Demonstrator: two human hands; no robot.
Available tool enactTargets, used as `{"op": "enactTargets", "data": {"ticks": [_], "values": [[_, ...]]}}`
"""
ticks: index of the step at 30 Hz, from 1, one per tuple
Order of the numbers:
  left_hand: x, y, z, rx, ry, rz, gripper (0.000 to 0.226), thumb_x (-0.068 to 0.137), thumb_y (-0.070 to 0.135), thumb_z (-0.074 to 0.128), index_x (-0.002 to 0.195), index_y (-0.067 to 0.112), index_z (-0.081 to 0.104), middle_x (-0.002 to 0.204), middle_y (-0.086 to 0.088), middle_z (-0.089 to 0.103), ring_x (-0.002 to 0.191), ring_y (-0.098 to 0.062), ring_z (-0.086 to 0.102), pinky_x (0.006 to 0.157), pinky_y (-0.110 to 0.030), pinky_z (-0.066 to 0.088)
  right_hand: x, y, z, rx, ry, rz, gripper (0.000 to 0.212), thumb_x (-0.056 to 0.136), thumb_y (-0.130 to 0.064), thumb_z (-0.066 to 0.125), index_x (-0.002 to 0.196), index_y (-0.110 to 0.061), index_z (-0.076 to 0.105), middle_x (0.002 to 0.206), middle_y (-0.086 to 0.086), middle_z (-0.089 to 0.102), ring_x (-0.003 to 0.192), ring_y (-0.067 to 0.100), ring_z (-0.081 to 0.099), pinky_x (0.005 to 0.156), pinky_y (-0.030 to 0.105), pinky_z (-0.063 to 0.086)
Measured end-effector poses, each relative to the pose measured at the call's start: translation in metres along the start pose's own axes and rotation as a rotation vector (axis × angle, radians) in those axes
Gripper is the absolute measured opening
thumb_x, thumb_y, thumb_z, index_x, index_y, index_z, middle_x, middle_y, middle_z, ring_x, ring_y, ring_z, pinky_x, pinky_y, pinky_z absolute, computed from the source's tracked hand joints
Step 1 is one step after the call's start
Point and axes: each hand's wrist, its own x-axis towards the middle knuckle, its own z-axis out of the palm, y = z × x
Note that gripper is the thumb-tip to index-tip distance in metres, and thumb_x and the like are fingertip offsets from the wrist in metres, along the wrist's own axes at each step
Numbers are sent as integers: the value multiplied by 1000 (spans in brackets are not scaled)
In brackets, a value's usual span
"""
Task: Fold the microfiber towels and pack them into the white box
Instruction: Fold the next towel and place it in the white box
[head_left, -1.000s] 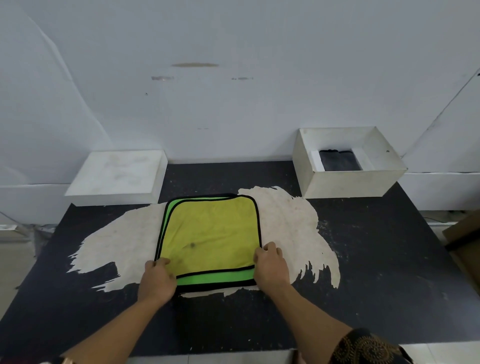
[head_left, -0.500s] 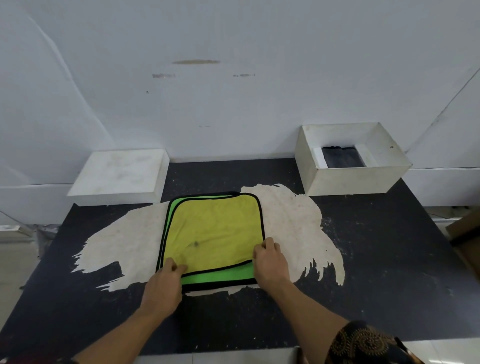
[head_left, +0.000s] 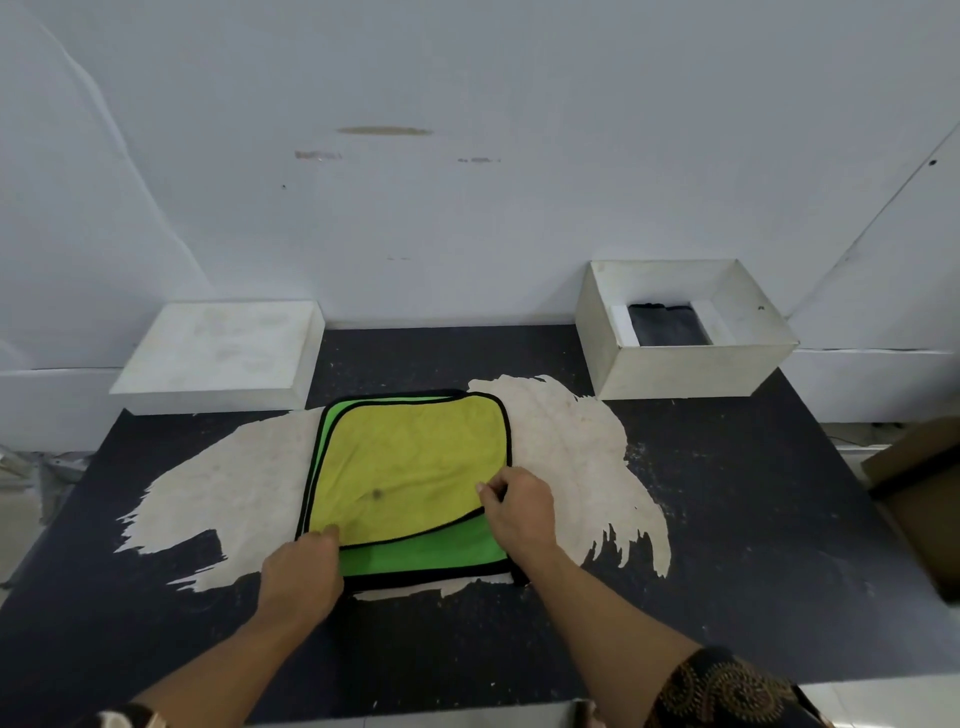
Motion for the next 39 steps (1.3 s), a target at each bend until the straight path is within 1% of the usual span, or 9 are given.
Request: {"op": "enactTargets", "data": {"ticks": [3, 10, 17, 19, 22, 26, 32, 36, 39], "values": [[5, 1, 0, -259, 110, -147, 12, 84, 12, 47, 92, 15, 56, 81, -3, 55, 77, -28, 60, 62, -33, 42, 6, 1, -1, 76, 33, 142, 5, 90, -17, 69, 92, -14, 71, 91, 0, 70, 79, 13, 60, 75, 26, 52], [27, 17, -15, -1301, 314, -791, 14, 81, 13, 67, 92, 16, 74, 96, -11, 70, 81, -27, 59, 77, -33, 51, 19, -6, 4, 421, -8, 529, 36, 80, -2, 61, 113, -17, 63, 85, -5, 59, 73, 16, 63, 56, 24, 48], [42, 8, -50, -2009, 235, -1075, 15, 72, -9, 71, 83, -7, 61, 90, -19, 66, 75, -28, 67, 64, -33, 57, 39, -3, 2, 833, -46, 801, 9, 76, 3, 76, 76, 2, 67, 83, 15, 70, 69, 27, 68, 75, 40, 62], [45, 3, -58, -2078, 87, -1074, 19, 80, -8, 66, 98, -6, 59, 98, -19, 61, 87, -27, 64, 74, -30, 58, 39, -5, -2, 883, -39, 804, 14, 77, -1, 80, 78, 2, 67, 84, 15, 70, 66, 24, 68, 68, 36, 62], [44, -1, -70, -2055, -250, -1038, 8, 93, 0, 52, 86, 1, 55, 88, -12, 52, 75, -19, 53, 61, -23, 50, 39, -9, -7, 918, -49, 799, 17, 77, -5, 83, 81, 2, 68, 86, 14, 70, 70, 23, 68, 56, 27, 57], [41, -5, -78, -2020, -382, -986, 11, 91, 3, 45, 84, 5, 53, 79, -7, 48, 67, -16, 45, 64, -26, 37, 38, -14, -13, 943, -59, 790, 14, 78, 2, 79, 78, 1, 65, 87, 15, 68, 69, 23, 65, 46, 23, 52], [41, -11, -78, -2090, -204, -987, 21, 91, 27, 54, 79, 10, 57, 78, -7, 54, 72, -21, 59, 97, -40, 46, 37, -16, -16, 931, -79, 780, 9, 82, 7, 65, 79, -2, 63, 86, 15, 64, 70, 23, 61, 44, 22, 51], [43, -9, -66, -1829, 99, -995, 26, 84, 19, 75, 80, 4, 54, 70, -10, 56, 52, -17, 52, 72, -36, 57, 35, -15, -14, 899, -93, 776, 7, 86, 1, 62, 80, -3, 63, 87, 14, 64, 73, 23, 61, 48, 24, 52], [41, -9, -58, -1754, 103, -946, 30, 79, 22, 81, 75, 3, 58, 72, -11, 60, 56, -18, 54, 58, -32, 55, 34, -14, -11, 882, -81, 780, 6, 86, 1, 64, 82, -3, 67, 91, 14, 65, 76, 24, 62, 51, 26, 53]]}}
